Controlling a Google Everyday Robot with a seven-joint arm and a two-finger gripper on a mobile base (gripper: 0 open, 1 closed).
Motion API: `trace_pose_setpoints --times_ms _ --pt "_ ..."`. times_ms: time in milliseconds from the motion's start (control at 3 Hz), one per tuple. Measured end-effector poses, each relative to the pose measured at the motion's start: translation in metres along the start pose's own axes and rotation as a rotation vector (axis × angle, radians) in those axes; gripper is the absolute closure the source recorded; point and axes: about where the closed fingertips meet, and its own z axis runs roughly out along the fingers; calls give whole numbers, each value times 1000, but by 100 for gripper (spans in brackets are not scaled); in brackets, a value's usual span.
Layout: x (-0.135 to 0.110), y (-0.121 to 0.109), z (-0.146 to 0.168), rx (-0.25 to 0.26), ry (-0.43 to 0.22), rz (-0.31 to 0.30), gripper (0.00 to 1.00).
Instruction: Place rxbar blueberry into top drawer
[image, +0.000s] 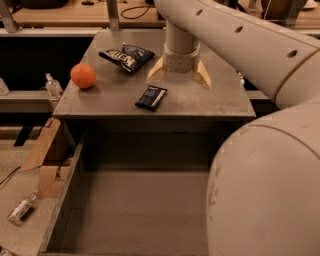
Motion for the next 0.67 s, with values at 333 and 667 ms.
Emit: trace_pose_setpoints --times_ms 333,667 --pt "-10 11 14 -6 7 21 0" --pt "-16 26 28 0 21 43 0"
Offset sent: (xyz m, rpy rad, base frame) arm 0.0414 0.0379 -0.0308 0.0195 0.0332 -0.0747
